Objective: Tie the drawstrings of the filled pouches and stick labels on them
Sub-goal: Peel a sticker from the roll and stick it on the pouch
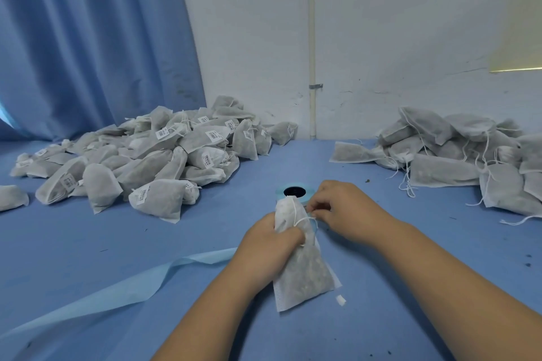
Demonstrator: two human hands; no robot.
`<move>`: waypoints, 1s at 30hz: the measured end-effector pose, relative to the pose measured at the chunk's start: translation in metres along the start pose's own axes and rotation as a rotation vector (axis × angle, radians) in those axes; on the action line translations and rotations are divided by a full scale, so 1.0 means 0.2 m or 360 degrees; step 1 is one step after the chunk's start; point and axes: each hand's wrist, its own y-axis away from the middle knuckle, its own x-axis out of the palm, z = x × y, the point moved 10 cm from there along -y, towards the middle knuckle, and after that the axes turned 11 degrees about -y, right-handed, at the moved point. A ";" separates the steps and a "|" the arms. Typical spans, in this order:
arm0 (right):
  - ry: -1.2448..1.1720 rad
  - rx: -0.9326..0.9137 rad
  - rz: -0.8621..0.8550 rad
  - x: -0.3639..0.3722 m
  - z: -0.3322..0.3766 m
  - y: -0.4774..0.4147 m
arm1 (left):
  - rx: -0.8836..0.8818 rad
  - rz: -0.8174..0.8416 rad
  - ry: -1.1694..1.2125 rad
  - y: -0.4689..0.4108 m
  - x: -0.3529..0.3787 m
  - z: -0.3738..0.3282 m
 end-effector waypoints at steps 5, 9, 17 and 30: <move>-0.0010 -0.0007 0.0011 0.00 0.00 0.00 | 0.0000 0.0017 -0.0001 0.00 0.00 0.01; -0.0055 -0.0003 -0.0008 -0.01 -0.01 0.00 | 0.0000 0.0040 0.0024 0.00 0.00 0.01; -0.0099 -0.0061 0.0027 -0.02 0.01 0.02 | 0.0029 0.0077 0.0044 0.00 0.01 0.02; -0.0057 0.0032 0.0016 -0.01 0.00 0.03 | 0.0142 0.0104 0.0092 -0.01 0.01 0.00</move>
